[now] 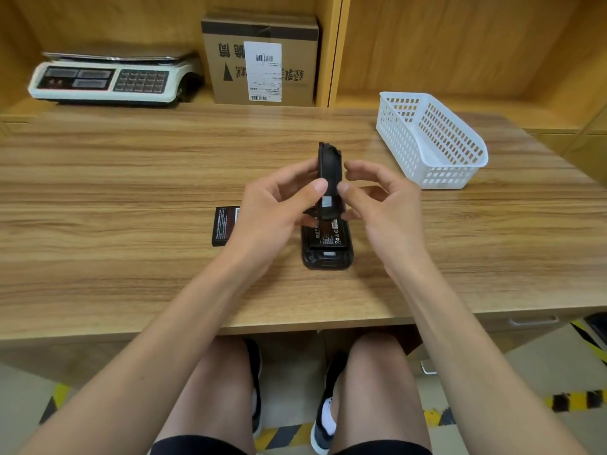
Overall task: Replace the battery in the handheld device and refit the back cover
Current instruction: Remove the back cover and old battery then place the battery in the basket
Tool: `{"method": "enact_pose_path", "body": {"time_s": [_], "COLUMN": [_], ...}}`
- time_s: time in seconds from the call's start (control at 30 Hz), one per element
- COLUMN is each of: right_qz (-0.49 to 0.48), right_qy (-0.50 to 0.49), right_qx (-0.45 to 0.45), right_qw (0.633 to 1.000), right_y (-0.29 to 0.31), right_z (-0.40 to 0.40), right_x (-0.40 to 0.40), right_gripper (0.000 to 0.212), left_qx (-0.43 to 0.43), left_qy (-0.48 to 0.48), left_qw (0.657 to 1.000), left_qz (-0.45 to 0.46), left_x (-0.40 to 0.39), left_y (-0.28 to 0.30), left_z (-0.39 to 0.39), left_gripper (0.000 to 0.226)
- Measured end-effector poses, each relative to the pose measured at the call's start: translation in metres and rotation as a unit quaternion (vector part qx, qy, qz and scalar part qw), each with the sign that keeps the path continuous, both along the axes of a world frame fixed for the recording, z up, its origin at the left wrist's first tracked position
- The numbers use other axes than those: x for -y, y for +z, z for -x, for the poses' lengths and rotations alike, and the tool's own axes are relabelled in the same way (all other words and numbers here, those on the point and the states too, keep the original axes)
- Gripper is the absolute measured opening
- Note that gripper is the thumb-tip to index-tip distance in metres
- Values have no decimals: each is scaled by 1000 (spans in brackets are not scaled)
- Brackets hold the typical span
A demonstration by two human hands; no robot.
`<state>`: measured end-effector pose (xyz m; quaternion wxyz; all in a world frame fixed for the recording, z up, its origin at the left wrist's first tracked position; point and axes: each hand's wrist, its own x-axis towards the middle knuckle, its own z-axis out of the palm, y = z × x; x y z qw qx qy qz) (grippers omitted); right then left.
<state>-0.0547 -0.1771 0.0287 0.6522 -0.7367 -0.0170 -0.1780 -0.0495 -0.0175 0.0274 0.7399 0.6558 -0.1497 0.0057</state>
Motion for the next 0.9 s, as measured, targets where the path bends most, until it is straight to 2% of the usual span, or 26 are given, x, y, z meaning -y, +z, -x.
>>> {"method": "enact_pose_path", "body": {"time_s": [0.2, 0.3, 0.43, 0.57, 0.7, 0.9], "right_qz": [-22, -20, -15, 0, 28, 73], "right_qy": [-4, -19, -41, -71, -117, -159], "right_qx": [-20, -21, -13, -9, 5, 6], "right_qw": [1000, 999, 999, 997, 993, 985], "right_y": [-3, -2, 2, 3, -2, -15], "right_z": [0, 2, 5, 7, 7, 7], "right_x": [9, 18, 32, 42, 56, 77], "right_gripper": [20, 18, 16, 17, 21, 24], "left_qx": [-18, -17, -4, 2, 32, 55], "left_qy": [-29, 17, 101, 142, 136, 78], "left_qw": [999, 1000, 994, 988, 980, 958], "left_qz": [16, 10, -41, -59, -140, -272], "left_x": [2, 7, 18, 32, 43, 59], "left_y": [1, 1, 0, 2, 1, 1], "left_z": [-1, -3, -9, -11, -13, -12], "left_gripper": [36, 30, 26, 26, 20, 25]}}
